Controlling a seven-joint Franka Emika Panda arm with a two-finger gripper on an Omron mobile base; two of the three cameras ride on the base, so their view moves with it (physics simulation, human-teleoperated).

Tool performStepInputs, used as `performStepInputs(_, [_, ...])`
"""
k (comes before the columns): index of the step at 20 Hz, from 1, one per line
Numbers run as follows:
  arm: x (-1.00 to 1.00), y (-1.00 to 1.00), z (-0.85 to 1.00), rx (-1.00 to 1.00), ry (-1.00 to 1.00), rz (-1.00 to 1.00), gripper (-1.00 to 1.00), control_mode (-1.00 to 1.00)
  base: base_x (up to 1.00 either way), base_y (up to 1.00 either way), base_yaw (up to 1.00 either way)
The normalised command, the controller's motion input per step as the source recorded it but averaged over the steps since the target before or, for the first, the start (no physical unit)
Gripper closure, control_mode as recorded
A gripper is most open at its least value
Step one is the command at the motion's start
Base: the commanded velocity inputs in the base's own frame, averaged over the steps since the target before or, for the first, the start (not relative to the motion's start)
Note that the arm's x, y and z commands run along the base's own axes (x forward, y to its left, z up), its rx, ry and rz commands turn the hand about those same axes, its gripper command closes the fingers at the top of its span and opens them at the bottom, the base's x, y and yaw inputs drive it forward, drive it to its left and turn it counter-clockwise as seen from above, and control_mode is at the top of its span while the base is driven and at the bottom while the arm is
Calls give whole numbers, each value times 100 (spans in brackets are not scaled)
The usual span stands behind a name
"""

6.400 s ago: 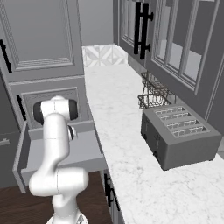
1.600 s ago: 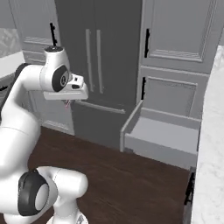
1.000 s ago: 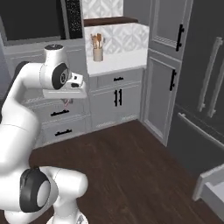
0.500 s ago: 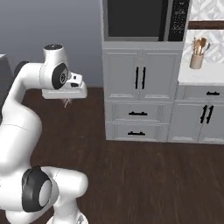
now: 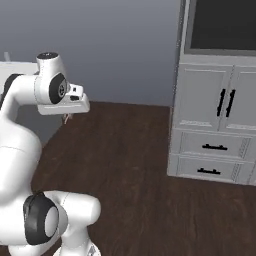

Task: Take a straw from the drawer in front and place it inside the glass cup on the dining counter.

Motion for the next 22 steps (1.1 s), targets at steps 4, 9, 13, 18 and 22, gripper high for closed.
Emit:
performStepInputs(4, [0,0,0,0,0,0,100,100,100,87,-4])
performStepInputs(9, [0,0,0,0,0,0,100,100,100,85,-12])
performStepInputs(13, [0,0,0,0,0,0,100,100,100,56,-17])
performStepInputs(18, [0,0,0,0,0,0,100,100,100,31,-19])
performStepInputs(22, [0,0,0,0,0,0,100,100,100,30,-17])
